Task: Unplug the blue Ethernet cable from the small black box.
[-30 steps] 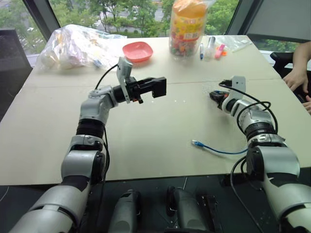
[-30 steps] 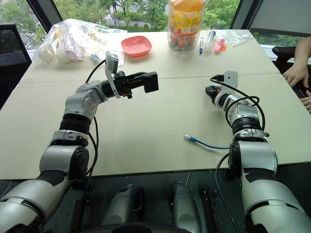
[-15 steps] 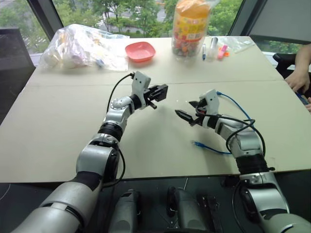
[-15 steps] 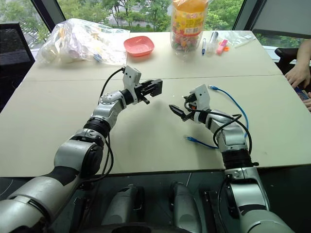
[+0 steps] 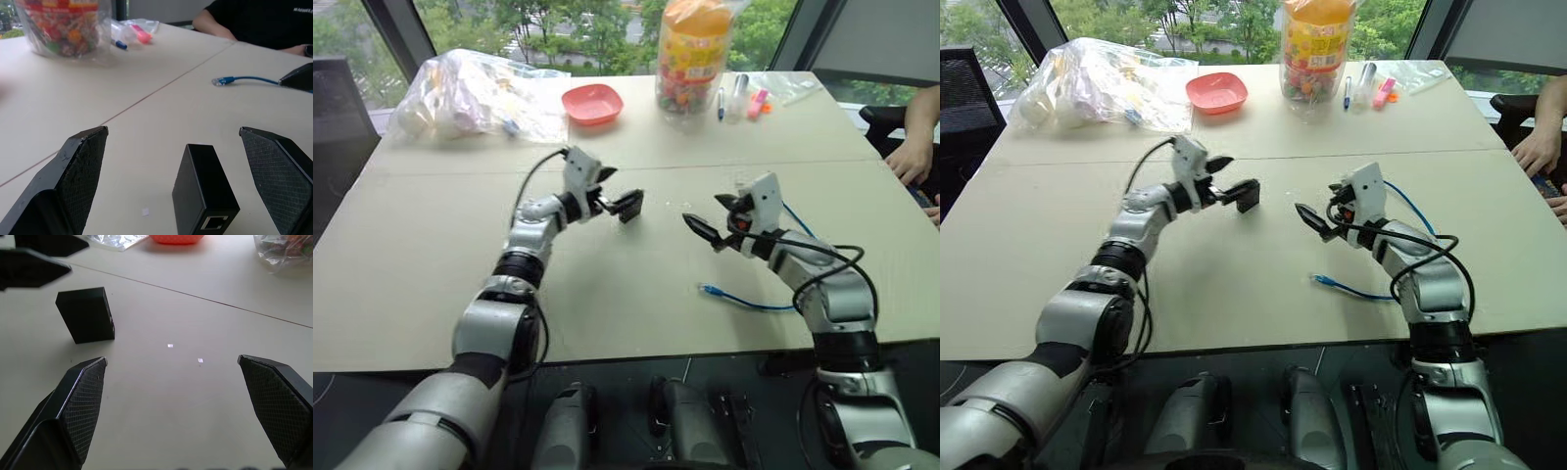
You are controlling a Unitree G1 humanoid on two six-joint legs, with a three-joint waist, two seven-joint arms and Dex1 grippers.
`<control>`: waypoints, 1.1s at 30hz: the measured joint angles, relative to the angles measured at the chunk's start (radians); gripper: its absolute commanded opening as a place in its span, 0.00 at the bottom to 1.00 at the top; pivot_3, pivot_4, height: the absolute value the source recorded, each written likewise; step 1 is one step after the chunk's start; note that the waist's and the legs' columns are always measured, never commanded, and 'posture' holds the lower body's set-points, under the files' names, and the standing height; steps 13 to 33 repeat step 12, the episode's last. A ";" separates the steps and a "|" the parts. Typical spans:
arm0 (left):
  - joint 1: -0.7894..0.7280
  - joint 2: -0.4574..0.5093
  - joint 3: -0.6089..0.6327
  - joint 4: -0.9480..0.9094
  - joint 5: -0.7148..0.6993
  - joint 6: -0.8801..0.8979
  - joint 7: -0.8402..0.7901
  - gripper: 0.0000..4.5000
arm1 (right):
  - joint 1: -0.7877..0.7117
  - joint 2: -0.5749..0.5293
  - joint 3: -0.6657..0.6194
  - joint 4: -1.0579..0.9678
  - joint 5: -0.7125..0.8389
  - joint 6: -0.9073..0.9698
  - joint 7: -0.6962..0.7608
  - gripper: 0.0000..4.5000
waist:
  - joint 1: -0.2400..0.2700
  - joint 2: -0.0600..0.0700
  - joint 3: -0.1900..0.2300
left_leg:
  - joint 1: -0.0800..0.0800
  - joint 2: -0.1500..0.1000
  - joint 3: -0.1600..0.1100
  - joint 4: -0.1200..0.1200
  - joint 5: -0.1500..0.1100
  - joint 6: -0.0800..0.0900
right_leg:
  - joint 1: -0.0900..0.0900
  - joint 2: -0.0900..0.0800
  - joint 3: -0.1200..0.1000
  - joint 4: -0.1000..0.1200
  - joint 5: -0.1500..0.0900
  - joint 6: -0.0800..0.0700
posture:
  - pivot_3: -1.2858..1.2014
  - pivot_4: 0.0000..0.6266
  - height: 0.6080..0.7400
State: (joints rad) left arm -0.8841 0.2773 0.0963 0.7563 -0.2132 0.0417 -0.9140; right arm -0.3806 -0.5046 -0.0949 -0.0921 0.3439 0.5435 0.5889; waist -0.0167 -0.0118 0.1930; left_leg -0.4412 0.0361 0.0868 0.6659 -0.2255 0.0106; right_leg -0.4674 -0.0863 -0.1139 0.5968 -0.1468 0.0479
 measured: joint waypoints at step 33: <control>0.659 0.191 0.136 -1.056 -0.351 0.755 0.192 0.99 | 0.345 -0.021 -0.124 -0.369 0.163 0.066 0.010 1.00 | 0.009 0.002 -0.001 | 0.004 0.002 -0.001 0.002 -0.002 -0.004 | 0.007 -0.001 0.000 -0.007 -0.003 -0.003 | 0.52 0.24 1.00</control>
